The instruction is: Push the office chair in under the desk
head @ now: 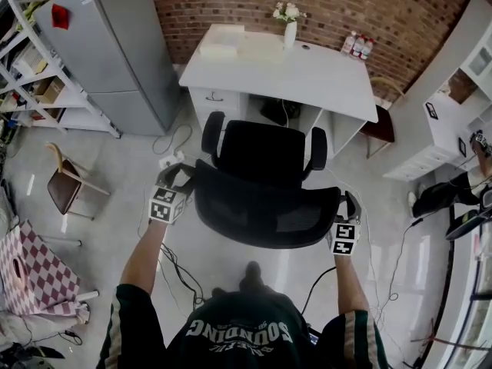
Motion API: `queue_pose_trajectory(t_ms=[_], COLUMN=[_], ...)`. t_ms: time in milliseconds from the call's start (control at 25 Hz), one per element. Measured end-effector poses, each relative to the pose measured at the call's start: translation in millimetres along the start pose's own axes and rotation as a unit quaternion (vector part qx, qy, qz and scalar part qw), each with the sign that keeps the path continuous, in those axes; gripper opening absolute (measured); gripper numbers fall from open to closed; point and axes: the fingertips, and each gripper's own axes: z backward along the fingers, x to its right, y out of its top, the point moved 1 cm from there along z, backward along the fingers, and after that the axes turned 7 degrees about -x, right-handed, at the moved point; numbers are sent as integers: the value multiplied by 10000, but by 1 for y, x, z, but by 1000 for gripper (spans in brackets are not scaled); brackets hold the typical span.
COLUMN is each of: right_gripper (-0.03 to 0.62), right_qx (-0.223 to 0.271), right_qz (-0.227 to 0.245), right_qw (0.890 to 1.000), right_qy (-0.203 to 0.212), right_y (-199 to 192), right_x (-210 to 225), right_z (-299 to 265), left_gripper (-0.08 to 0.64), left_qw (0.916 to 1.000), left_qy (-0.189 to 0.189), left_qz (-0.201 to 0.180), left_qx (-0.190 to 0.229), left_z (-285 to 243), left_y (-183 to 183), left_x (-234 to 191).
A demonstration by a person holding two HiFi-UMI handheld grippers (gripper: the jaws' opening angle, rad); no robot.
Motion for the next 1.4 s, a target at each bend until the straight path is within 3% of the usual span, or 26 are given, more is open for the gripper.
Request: queue_pose_trajectory(t_ms=[1400], right_gripper=[249], right_qx=[-227], right_qz=[-49], right_qw=[9997], right_qy=[11], right_y=[18], right_x=[86], right_z=[-74], left_gripper=[253], left_qw=[9998], left_qy=[83], left_qz=[152], left_qx=[126], left_z=[-87], left_y=[58], left_x=[16])
